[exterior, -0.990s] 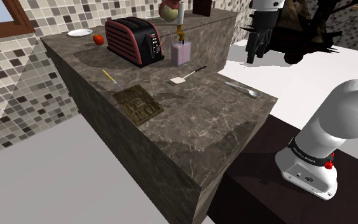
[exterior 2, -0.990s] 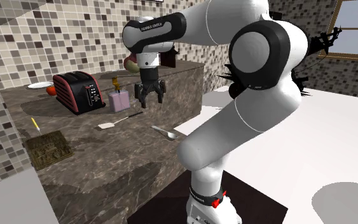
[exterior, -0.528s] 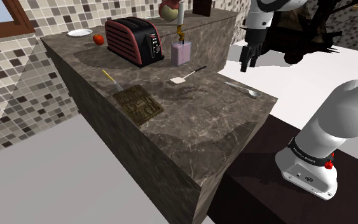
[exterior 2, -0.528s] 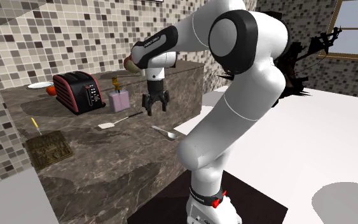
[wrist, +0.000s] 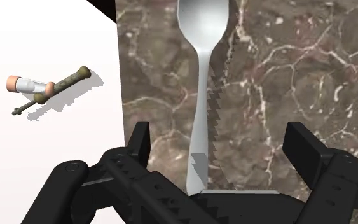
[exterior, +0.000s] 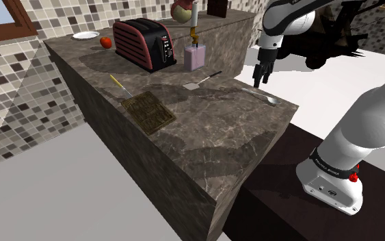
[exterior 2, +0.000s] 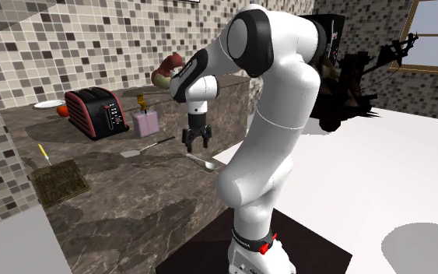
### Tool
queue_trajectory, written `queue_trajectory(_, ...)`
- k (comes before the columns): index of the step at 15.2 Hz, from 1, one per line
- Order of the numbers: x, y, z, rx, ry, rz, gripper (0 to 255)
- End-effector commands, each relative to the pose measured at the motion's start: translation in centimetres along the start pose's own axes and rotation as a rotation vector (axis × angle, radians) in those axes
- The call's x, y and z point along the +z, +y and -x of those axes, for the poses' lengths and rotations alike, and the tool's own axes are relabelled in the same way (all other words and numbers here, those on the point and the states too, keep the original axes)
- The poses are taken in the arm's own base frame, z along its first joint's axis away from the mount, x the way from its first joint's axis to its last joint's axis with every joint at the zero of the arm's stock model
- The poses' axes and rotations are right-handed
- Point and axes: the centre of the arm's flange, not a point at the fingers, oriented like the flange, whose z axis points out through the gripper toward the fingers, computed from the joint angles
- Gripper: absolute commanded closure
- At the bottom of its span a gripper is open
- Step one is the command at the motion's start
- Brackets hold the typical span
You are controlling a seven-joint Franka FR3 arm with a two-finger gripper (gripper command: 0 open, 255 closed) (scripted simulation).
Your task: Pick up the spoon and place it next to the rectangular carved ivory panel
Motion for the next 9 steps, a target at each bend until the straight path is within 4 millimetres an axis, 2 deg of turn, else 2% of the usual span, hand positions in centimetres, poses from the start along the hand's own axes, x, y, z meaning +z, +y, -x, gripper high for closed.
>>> queue_trajectory(1,1.1,0.6,-0.4,-0.001,0.0,-0.002,0)
queue_trajectory(6,3.8,0.6,-0.4,-0.001,0.0,-0.002,0)
queue_trajectory(9,4.1,0.6,-0.4,-0.001,0.0,-0.002,0)
